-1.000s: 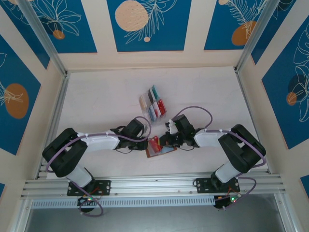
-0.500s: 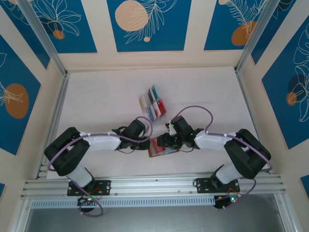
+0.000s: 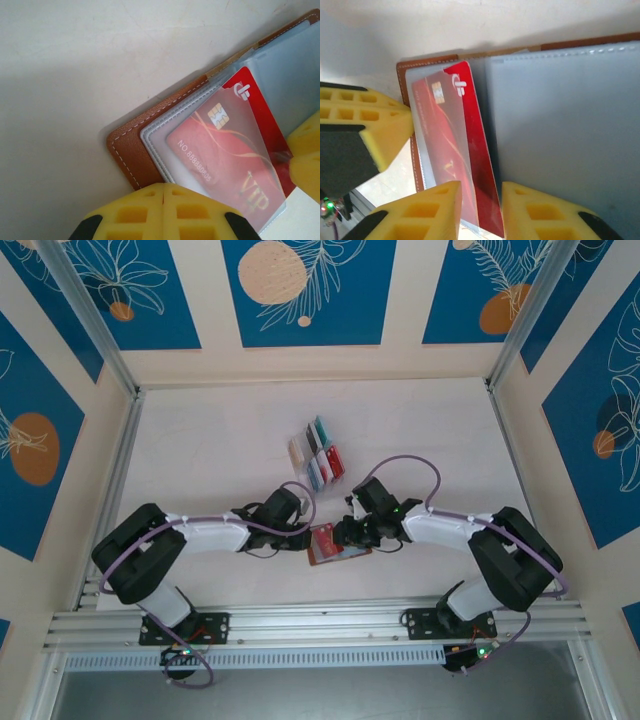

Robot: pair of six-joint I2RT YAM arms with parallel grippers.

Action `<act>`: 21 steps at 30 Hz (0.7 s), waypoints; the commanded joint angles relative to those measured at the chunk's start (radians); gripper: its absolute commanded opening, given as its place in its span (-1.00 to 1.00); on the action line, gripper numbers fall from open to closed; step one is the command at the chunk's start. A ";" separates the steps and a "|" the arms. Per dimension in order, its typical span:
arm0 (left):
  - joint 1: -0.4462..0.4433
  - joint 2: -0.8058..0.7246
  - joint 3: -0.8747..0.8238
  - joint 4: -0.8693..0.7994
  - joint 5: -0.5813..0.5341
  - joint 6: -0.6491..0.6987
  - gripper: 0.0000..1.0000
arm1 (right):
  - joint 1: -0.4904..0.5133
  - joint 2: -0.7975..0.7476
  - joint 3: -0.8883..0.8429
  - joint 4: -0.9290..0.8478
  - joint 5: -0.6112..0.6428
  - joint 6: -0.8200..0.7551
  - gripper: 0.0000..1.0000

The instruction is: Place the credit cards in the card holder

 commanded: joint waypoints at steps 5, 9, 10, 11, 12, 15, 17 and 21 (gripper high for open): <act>-0.024 0.078 -0.066 -0.115 -0.012 -0.014 -0.94 | 0.019 0.025 0.033 -0.028 0.003 -0.010 -0.72; -0.024 0.080 -0.070 -0.106 -0.009 -0.017 -0.94 | 0.029 0.036 0.044 -0.022 -0.003 -0.010 -0.85; -0.024 0.079 -0.071 -0.104 -0.009 -0.017 -0.94 | 0.034 0.041 0.048 -0.017 -0.006 -0.010 -0.86; -0.024 0.080 -0.070 -0.103 -0.008 -0.017 -0.94 | 0.038 0.046 0.052 -0.013 -0.009 -0.011 -0.86; -0.024 0.080 -0.071 -0.102 -0.008 -0.016 -0.94 | 0.045 0.056 0.058 -0.010 -0.015 -0.010 -0.86; -0.024 0.079 -0.067 -0.103 -0.006 -0.017 -0.94 | 0.061 0.078 0.075 -0.001 -0.023 -0.013 -0.84; -0.024 0.075 -0.068 -0.105 -0.007 -0.017 -0.94 | 0.064 0.086 0.088 -0.015 -0.026 -0.019 -0.79; -0.024 0.064 -0.074 -0.113 -0.017 -0.013 -0.94 | 0.062 0.056 0.115 -0.112 0.028 -0.052 -0.51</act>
